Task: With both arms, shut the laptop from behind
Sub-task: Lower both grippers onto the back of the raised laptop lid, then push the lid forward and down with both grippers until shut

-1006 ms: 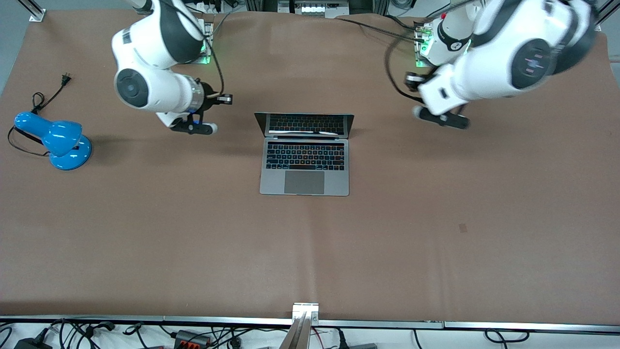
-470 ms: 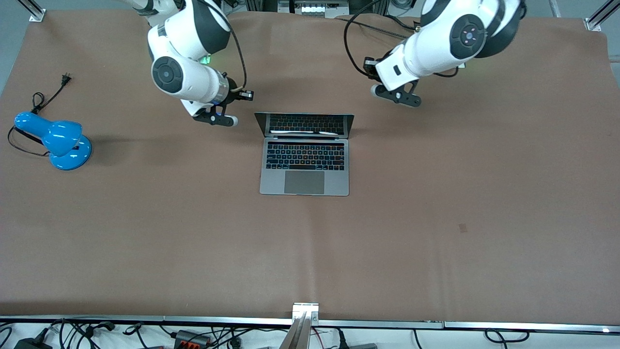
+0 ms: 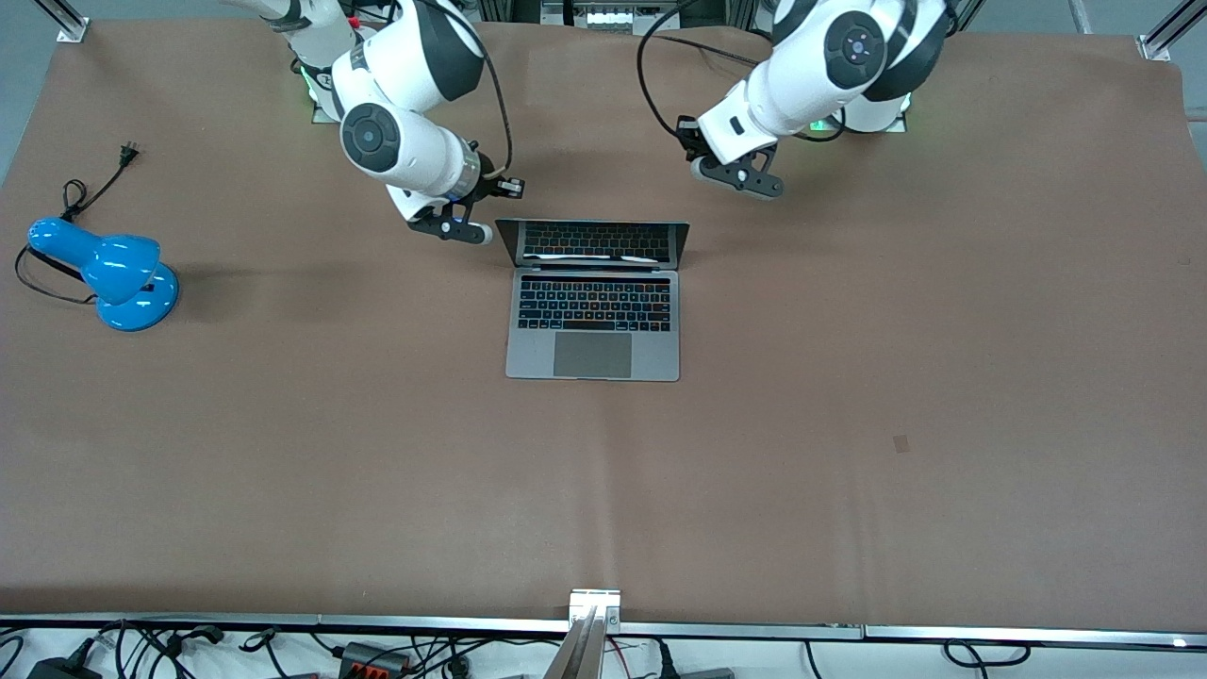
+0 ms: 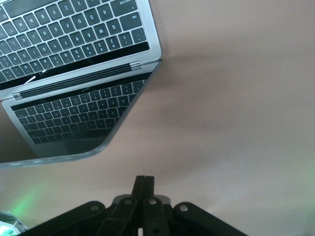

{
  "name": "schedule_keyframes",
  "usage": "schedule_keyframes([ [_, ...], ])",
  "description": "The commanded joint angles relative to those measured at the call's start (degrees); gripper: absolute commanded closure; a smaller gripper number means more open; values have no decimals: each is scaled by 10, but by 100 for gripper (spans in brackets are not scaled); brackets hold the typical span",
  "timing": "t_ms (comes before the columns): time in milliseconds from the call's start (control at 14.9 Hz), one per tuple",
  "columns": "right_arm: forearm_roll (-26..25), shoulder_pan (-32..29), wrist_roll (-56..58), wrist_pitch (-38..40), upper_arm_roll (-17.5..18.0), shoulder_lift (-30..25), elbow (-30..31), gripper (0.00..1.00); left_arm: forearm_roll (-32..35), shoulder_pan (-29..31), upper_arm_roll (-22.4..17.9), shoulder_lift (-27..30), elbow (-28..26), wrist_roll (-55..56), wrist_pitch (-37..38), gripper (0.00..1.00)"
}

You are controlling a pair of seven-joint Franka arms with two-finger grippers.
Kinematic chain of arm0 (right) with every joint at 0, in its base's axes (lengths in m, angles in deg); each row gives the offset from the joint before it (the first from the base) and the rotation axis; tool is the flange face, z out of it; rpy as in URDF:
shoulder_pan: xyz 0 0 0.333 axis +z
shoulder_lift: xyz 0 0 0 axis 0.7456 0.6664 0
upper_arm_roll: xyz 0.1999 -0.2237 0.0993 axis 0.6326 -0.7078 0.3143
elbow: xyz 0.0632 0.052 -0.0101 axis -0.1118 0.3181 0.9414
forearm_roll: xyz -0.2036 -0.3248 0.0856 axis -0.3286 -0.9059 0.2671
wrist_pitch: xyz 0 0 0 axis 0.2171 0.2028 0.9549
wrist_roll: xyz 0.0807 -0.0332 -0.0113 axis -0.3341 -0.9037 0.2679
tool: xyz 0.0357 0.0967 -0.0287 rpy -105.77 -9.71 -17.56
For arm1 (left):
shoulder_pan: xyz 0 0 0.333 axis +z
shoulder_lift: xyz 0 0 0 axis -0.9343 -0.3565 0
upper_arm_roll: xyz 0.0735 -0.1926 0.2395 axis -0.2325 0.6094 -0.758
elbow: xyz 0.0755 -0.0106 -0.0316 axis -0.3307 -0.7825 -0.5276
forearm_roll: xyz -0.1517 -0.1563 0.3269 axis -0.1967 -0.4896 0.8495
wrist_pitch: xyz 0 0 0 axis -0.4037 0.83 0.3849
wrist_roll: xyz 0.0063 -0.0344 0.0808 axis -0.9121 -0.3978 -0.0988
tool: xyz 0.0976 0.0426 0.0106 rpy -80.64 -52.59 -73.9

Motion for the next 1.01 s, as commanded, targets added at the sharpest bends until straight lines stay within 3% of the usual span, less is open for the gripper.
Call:
schedule_keyframes([
  [0,11,2,-5,-11,-5,5,-9,100,-15,8,33,-23,-17,-7,-96,99],
  [470,5,-3,0,-10,-7,54,-77,100,-13,0,58,-125,-22,-28,-303,99],
  [939,-13,-10,0,-10,-10,107,-139,100,-13,4,56,-141,-21,-78,-314,99],
])
